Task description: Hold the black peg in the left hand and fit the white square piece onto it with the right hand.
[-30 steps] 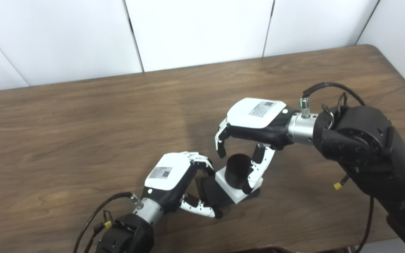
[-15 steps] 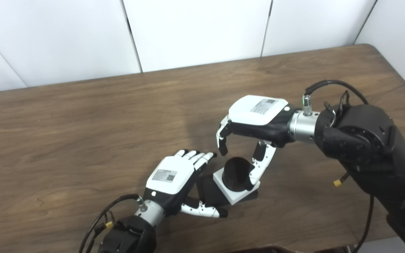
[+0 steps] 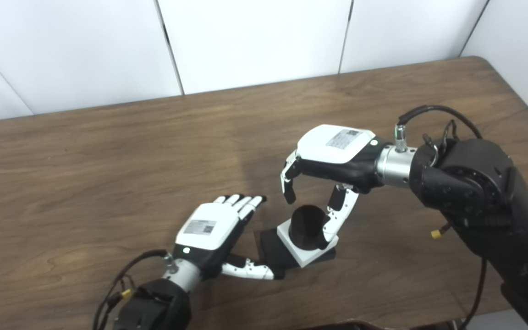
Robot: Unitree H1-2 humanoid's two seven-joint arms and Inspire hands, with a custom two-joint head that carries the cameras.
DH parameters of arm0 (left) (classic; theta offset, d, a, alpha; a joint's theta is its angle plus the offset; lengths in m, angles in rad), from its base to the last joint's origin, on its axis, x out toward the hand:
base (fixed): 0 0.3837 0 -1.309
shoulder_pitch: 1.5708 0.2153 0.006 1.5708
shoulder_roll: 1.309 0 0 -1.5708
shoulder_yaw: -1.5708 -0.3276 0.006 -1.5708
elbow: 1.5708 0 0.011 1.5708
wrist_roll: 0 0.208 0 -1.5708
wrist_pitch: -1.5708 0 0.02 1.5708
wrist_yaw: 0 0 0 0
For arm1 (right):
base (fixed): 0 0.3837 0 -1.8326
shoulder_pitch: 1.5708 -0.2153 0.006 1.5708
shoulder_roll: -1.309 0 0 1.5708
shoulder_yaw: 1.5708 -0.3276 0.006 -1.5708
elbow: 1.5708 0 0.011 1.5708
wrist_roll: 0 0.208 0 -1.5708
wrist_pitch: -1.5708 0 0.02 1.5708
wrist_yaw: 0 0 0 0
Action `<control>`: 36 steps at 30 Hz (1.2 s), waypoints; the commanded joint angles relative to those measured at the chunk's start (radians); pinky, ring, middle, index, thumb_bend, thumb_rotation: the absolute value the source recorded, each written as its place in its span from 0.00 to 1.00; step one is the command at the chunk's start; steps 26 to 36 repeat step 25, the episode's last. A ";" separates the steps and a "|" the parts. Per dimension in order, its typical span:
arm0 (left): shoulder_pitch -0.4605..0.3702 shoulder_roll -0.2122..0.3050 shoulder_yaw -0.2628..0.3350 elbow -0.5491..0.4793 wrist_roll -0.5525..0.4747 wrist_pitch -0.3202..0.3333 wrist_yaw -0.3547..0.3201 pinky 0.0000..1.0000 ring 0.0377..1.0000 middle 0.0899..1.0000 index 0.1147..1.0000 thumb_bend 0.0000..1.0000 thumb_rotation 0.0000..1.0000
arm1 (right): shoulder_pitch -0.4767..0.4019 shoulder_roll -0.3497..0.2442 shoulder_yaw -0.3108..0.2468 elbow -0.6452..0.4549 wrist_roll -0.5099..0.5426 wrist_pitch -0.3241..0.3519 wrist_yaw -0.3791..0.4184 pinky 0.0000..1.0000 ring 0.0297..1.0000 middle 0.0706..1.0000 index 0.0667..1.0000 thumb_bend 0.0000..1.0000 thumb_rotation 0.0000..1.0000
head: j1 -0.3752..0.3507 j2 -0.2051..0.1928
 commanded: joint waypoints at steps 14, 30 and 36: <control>-0.023 0.028 0.193 -0.135 -0.200 0.102 -0.032 0.87 0.91 0.89 0.91 1.00 0.76 | 0.069 -0.057 -0.177 0.061 0.232 0.090 -0.150 0.73 0.83 0.81 0.83 1.00 0.52 | 0.024 -0.022; 0.014 0.001 0.334 -0.173 -0.415 0.212 0.004 0.79 0.91 0.91 0.91 0.91 0.93 | 0.201 -0.025 -0.292 0.128 0.383 0.076 -0.359 0.82 0.89 0.89 0.89 1.00 0.62 | 0.033 -0.036; 0.014 0.001 0.334 -0.173 -0.415 0.212 0.004 0.79 0.91 0.91 0.91 0.91 0.93 | 0.201 -0.025 -0.292 0.128 0.383 0.076 -0.359 0.82 0.89 0.89 0.89 1.00 0.62 | 0.033 -0.036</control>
